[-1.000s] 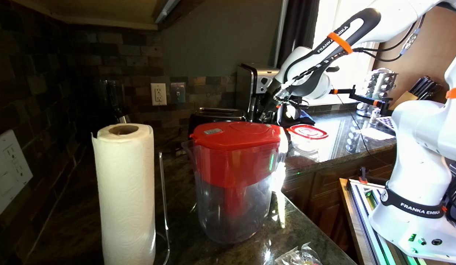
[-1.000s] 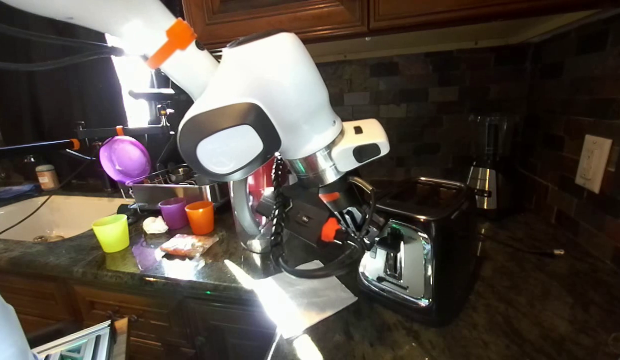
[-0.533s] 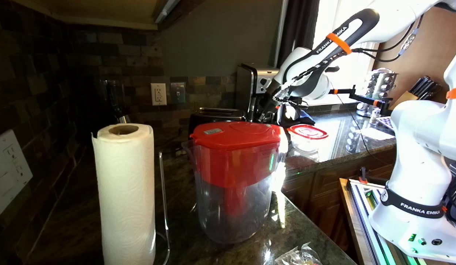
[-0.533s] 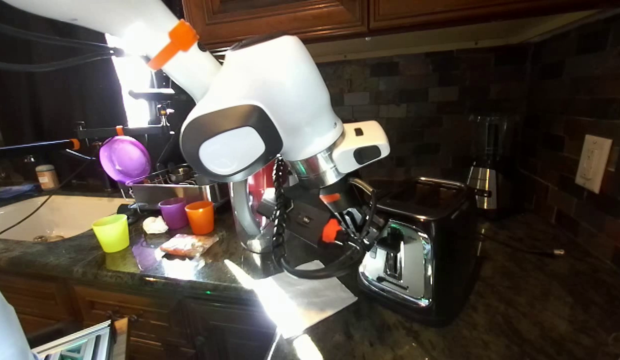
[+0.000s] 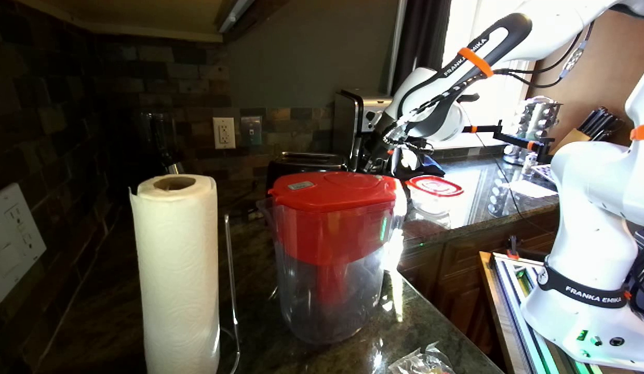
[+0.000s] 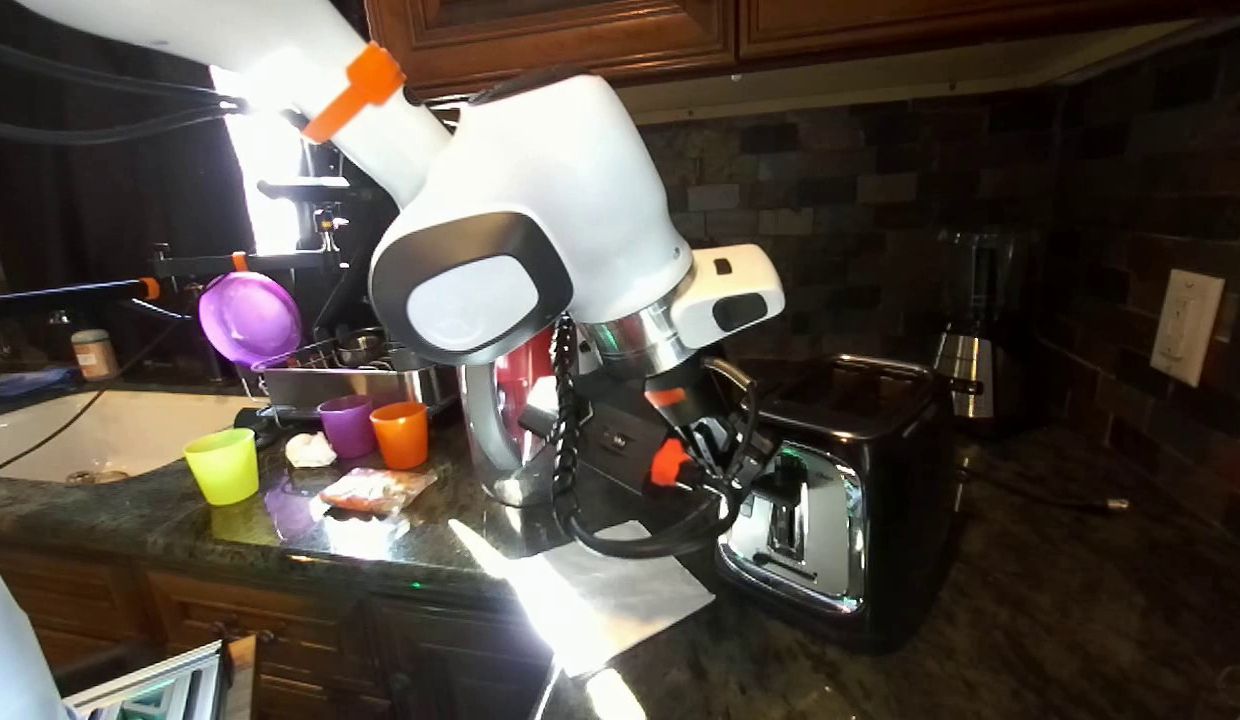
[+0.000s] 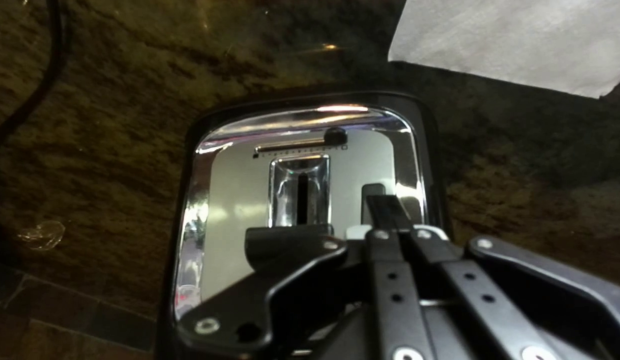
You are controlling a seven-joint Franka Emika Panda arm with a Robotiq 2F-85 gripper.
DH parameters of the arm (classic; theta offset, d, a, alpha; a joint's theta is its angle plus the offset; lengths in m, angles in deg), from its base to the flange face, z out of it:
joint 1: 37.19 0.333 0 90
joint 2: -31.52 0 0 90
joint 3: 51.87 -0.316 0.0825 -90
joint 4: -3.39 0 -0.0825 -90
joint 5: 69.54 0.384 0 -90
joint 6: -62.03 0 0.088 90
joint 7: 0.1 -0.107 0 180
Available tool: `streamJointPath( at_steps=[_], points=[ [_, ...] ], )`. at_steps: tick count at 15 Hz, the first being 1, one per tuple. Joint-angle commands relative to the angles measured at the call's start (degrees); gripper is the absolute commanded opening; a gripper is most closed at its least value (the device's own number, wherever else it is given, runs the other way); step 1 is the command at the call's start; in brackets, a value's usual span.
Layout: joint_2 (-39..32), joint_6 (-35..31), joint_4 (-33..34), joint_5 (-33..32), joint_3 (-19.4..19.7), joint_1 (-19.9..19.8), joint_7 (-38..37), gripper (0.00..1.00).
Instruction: Press a button on the toaster.
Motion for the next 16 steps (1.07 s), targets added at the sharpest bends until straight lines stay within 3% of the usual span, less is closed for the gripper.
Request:
streamJointPath(
  at_steps=[1,16],
  points=[
    [-0.88,1.03,1.06,1.91,1.86,1.99,1.76,0.00],
    [-0.95,2.39,1.80,1.97,5.72,5.87,3.39,0.00]
  ],
)
